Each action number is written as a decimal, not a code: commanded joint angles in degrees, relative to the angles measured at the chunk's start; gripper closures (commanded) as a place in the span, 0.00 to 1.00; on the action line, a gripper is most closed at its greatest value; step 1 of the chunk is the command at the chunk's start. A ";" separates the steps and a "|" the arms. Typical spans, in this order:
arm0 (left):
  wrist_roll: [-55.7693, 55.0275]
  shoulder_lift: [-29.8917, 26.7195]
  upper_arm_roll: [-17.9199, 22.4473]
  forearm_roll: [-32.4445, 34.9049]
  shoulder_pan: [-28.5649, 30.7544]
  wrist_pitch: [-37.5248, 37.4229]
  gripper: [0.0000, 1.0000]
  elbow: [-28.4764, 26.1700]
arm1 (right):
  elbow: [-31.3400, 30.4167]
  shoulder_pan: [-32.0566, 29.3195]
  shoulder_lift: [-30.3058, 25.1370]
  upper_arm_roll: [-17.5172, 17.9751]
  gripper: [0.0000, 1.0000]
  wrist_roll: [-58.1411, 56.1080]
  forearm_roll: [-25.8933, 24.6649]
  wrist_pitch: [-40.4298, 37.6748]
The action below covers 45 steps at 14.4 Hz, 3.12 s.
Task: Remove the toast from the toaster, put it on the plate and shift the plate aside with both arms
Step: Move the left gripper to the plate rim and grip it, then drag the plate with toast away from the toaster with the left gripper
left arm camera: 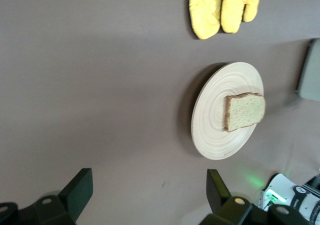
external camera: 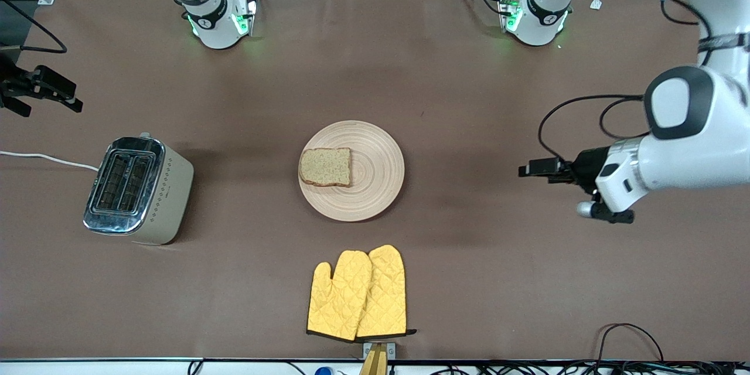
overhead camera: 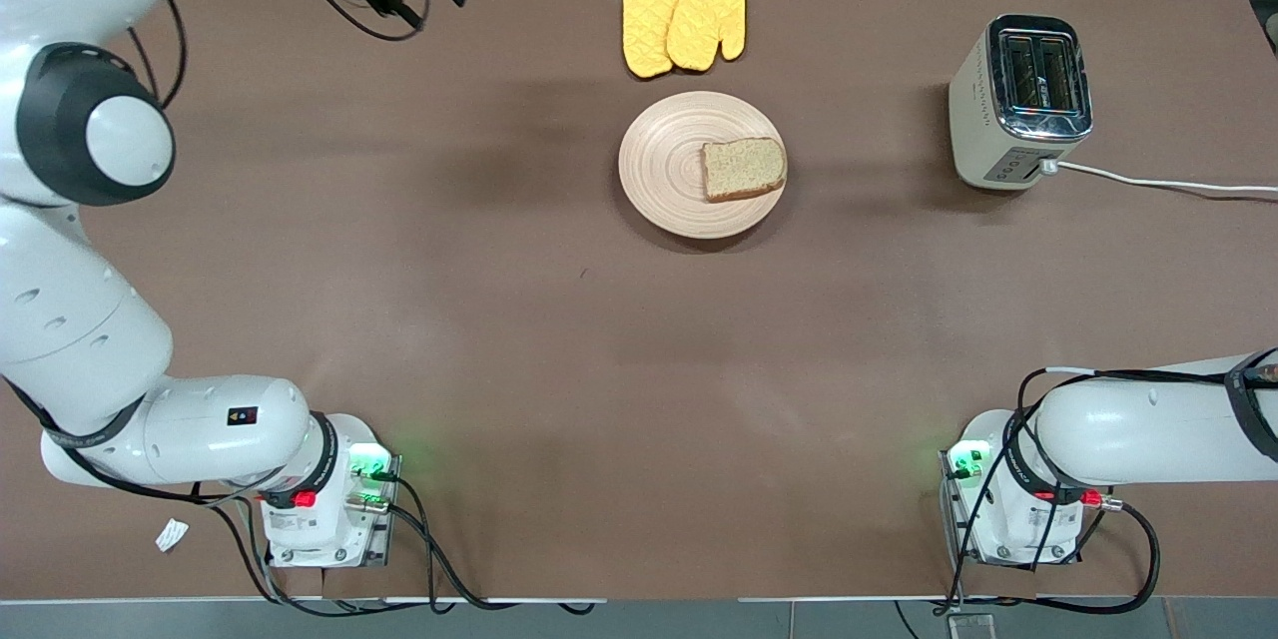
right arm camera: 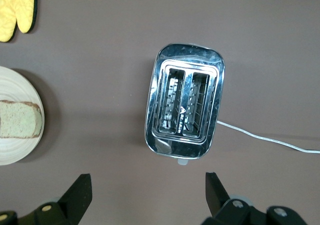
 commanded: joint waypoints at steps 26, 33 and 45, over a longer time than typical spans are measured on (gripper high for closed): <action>33.60 18.63 -5.06 -40.24 -9.10 18.18 0.36 -11.52 | -0.46 0.45 0.66 0.59 0.00 1.59 -3.46 -0.70; 36.94 22.05 -4.98 -40.24 -10.60 18.18 0.49 -12.40 | -0.46 0.01 0.66 0.33 0.00 1.77 -3.37 -1.14; 37.20 24.34 -4.98 -43.84 -13.06 19.76 0.62 -10.82 | -0.19 -0.16 -0.48 0.06 0.00 1.68 -3.29 -4.92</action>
